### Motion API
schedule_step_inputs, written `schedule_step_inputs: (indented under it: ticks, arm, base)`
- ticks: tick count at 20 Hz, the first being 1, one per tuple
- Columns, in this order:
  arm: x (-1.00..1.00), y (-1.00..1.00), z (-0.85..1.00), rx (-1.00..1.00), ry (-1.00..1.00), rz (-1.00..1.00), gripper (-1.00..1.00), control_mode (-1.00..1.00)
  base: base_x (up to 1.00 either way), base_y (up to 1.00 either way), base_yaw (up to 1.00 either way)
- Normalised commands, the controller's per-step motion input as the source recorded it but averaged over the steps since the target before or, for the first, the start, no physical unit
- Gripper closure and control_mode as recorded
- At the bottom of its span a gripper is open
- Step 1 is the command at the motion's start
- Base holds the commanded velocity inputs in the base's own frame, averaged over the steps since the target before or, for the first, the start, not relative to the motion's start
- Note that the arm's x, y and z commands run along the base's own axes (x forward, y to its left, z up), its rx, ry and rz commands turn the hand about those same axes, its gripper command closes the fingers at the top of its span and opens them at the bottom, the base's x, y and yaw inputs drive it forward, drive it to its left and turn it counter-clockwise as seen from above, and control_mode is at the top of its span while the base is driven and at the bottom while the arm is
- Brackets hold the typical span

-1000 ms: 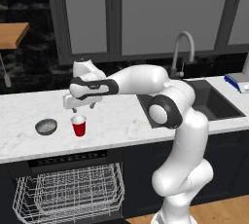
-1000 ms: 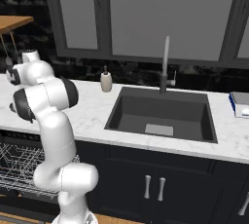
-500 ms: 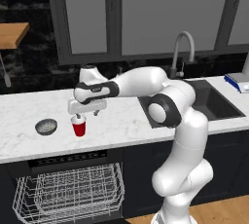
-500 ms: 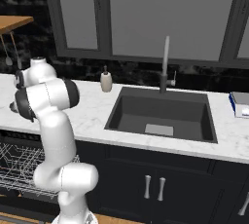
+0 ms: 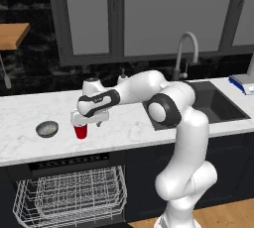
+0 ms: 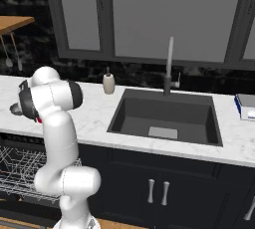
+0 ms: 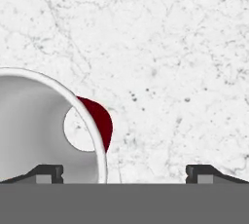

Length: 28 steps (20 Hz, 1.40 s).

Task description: Pick up the cup and bowl from the counter, place them in the dishwasher, and close the dishwasher door.

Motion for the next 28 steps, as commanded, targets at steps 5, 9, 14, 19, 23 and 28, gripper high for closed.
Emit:
schedule_step_inputs:
  ticks: [5, 9, 14, 19, 23, 28]
  arm:
    - [0.0, 0.0, -0.05, 0.01, 0.0, -0.01, 1.0, -1.0]
    - [-0.03, 0.0, 0.0, 0.0, 0.0, 0.0, 1.0, -1.0]
    - [-0.24, -0.02, -0.03, 0.0, 0.01, 0.0, 1.0, -1.0]
    - [-0.62, -0.02, -0.08, 0.0, 0.0, 0.0, 1.0, -1.0]
    - [-0.93, -0.05, -0.08, 0.01, 0.0, 0.0, 1.0, -1.0]
    - [-0.9, -0.03, -0.16, 0.01, 0.01, 0.0, 1.0, -1.0]
  base:
    - [0.0, 0.0, 0.0]
    - [0.0, 0.0, 0.0]
    - [0.0, 0.0, 0.0]
    - [0.0, 0.0, 0.0]
    - [0.0, 0.0, 0.0]
    - [0.0, 0.0, 0.0]
